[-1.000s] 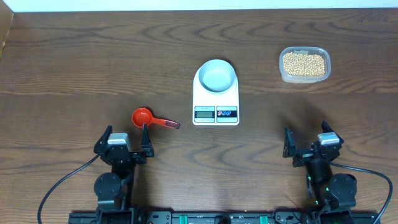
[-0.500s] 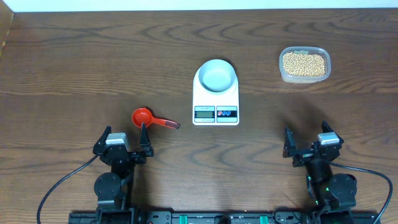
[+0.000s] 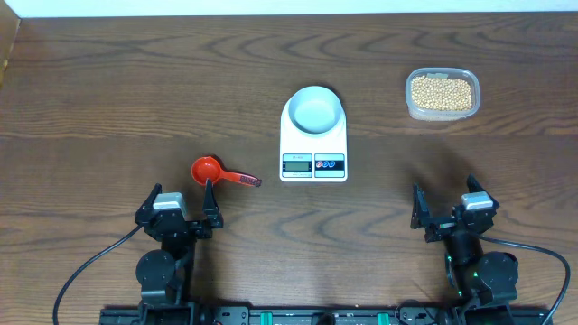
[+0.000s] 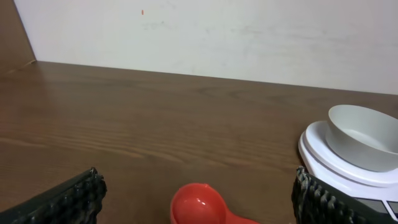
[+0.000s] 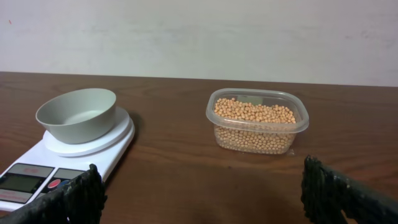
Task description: Scoop item into bowl and weigh 50g on scale
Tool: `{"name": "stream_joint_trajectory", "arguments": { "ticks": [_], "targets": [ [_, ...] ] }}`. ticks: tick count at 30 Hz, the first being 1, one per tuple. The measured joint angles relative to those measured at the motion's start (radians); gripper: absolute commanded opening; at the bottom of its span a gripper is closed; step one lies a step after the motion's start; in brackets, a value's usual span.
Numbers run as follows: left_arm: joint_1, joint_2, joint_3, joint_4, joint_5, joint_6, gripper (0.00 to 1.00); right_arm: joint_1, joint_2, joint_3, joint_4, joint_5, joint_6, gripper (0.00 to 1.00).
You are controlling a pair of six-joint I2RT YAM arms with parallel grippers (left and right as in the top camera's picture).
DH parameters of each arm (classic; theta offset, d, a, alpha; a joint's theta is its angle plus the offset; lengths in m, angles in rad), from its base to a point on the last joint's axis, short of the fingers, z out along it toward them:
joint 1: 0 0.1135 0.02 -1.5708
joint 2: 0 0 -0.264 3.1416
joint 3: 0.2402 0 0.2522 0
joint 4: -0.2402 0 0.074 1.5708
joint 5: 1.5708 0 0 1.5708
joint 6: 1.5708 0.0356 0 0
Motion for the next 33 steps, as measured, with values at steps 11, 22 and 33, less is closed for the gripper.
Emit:
{"name": "stream_joint_trajectory", "arguments": {
  "ticks": [11, 22, 33],
  "targets": [
    [0.000, 0.109, 0.107, -0.013, 0.000, 0.000, 0.98, 0.000, 0.000, 0.000, 0.000, 0.000, 0.000, 0.99],
    [0.000, 0.402, 0.301, -0.013, 0.000, 0.000, 0.98, 0.000, 0.000, 0.000, 0.000, 0.004, 0.000, 0.99],
    [0.000, 0.570, 0.442, -0.010, 0.000, -0.001, 0.98, 0.000, 0.000, 0.000, 0.000, 0.004, 0.000, 0.99]
  ]
}}
